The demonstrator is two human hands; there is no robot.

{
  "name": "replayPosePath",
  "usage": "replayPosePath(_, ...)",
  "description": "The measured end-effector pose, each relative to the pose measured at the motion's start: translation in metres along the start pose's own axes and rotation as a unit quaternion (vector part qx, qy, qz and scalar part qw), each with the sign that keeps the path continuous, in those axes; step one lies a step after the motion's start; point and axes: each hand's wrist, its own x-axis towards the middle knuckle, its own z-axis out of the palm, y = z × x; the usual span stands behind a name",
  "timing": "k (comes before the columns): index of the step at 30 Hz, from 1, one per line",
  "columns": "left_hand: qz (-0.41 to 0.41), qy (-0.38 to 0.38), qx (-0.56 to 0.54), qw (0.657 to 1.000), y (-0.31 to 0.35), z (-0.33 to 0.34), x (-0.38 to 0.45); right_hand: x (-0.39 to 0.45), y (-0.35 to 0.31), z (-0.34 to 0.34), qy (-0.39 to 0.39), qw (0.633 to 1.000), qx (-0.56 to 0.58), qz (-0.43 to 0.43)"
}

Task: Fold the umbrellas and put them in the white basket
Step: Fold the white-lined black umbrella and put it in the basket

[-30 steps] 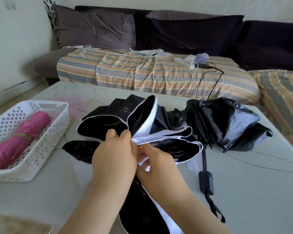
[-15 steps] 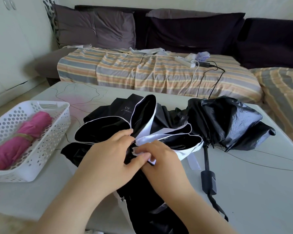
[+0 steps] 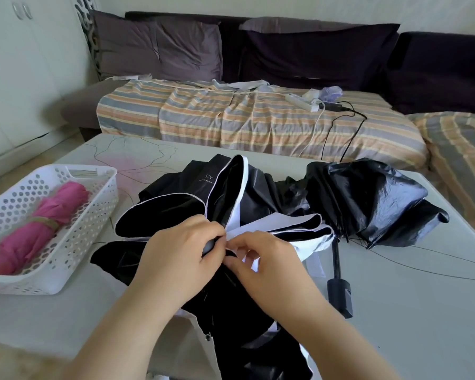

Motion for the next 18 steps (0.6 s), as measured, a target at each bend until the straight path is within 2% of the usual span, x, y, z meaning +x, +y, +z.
replayPosePath(2, -0.027, 0.008, 0.019, 0.999, -0.001, 0.001, 0.001, -0.003, -0.007, -0.012, -0.015, 1.0, -0.011, 0.009)
replayPosePath(3, -0.045, 0.009, 0.025, 0.999, -0.001, 0.001, 0.002, -0.005, -0.011, -0.02, -0.055, 0.998, 0.001, 0.024)
replayPosePath(5, -0.077, 0.005, 0.033, 0.996, 0.0, 0.0, 0.004, -0.01, -0.019, -0.032, -0.188, 0.981, 0.009, 0.052)
replayPosePath(7, -0.093, -0.001, 0.036, 0.995, 0.001, 0.0, 0.005, -0.016, -0.023, -0.032, -0.276, 0.959, -0.053, 0.046)
replayPosePath(9, -0.096, -0.008, 0.034, 0.995, 0.001, 0.0, 0.006, -0.019, -0.022, -0.021, -0.27, 0.955, -0.124, 0.002)
replayPosePath(10, -0.096, -0.01, 0.031, 0.995, 0.002, 0.0, 0.005, -0.018, -0.022, -0.015, -0.253, 0.96, -0.121, -0.016)
replayPosePath(15, -0.075, -0.027, -0.012, 0.997, 0.0, 0.0, 0.002, -0.008, -0.011, -0.007, -0.113, 0.993, 0.017, 0.028)
replayPosePath(18, -0.062, -0.046, -0.023, 0.997, 0.002, -0.001, 0.0, -0.005, -0.009, -0.003, -0.086, 0.994, 0.058, 0.039)
